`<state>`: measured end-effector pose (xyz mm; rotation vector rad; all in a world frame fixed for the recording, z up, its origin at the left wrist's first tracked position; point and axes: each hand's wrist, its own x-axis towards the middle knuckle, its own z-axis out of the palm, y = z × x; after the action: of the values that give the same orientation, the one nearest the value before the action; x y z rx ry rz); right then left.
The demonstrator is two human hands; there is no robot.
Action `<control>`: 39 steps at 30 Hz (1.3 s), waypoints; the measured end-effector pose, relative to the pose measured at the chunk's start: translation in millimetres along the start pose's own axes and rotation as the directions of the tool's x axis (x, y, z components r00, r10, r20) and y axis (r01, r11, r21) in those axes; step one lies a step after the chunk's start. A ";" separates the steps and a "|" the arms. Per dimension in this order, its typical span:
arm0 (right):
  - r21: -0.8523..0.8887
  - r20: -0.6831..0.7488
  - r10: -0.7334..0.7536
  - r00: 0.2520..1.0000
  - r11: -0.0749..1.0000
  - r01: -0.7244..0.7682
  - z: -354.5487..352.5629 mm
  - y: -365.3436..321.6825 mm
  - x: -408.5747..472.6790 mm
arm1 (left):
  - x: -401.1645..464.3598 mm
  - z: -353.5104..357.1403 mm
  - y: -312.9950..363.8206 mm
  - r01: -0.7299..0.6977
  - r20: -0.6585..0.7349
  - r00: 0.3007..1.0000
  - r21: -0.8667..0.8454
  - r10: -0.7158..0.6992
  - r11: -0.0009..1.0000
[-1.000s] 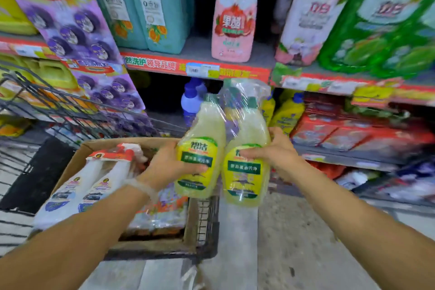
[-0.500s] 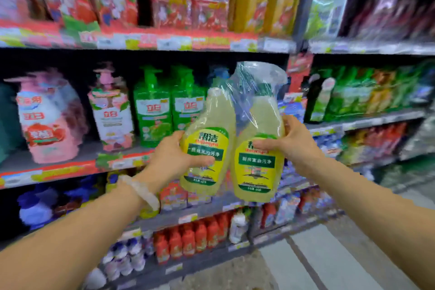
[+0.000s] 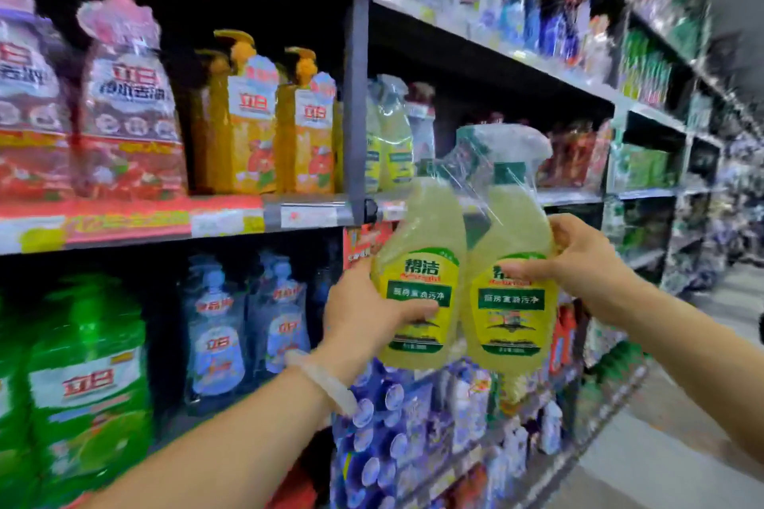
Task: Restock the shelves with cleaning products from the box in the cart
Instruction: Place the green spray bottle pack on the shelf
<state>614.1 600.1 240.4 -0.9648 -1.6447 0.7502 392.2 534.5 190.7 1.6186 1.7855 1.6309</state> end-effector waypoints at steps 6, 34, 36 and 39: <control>0.019 -0.037 -0.071 0.997 0.997 0.072 -35.6 7.6 120.8 | 118.3 52.9 34.8 -0.108 0.024 0.994 0.010 0.107 0.994; 0.444 0.331 -0.430 0.840 0.856 0.263 87.0 45.0 433.3 | 313.0 86.8 67.9 0.353 -0.493 0.869 0.684 0.048 0.638; 0.441 0.337 -0.454 0.825 0.850 0.288 89.0 46.2 436.2 | 316.7 87.0 67.8 0.390 -0.502 0.865 0.700 0.024 0.598; 0.324 0.397 -0.460 0.794 0.880 0.347 90.6 45.6 441.5 | 322.1 90.1 70.7 0.440 -0.506 0.862 0.698 -0.046 0.565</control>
<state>476.8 1008.2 381.3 -0.2356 -2.0319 0.8927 382.0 826.3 368.6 1.1409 3.1655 1.1310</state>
